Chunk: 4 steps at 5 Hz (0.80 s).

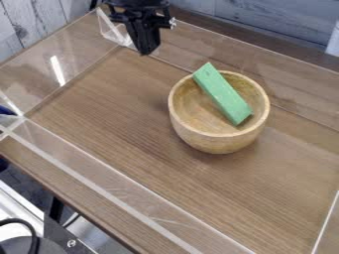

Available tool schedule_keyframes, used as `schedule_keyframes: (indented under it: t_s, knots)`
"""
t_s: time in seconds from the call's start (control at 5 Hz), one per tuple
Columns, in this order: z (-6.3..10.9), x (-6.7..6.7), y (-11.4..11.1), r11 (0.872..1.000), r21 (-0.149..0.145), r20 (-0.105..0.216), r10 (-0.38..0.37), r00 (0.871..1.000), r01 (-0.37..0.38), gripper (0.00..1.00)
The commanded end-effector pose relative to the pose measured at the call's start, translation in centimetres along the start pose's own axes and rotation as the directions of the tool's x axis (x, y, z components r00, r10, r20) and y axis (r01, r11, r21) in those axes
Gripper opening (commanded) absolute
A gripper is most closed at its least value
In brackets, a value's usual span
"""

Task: Put the green block in the brown bowl

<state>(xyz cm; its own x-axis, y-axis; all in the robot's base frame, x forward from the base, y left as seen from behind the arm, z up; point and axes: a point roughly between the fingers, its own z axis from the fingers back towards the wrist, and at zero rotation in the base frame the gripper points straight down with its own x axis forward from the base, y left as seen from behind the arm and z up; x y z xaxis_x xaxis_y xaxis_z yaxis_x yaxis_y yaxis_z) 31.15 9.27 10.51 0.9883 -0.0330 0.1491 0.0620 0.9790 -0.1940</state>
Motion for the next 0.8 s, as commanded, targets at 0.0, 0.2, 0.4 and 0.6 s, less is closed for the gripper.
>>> schedule_keyframes:
  t_s: [0.0,0.2,0.4,0.6]
  knots:
    - [0.9,1.3,0.4,1.0,0.023,0.041,-0.012,0.999,0.011,0.0]
    - [-0.7,1.4,0.8,1.0,0.023,0.025,-0.021,0.999,0.021,0.0]
    - [-2.8,1.3,1.0,0.999,0.026,0.002,-0.038,0.999,0.038,0.0]
    - [-5.0,1.3,1.3,0.998,0.027,-0.02,-0.055,0.998,0.056,0.0]
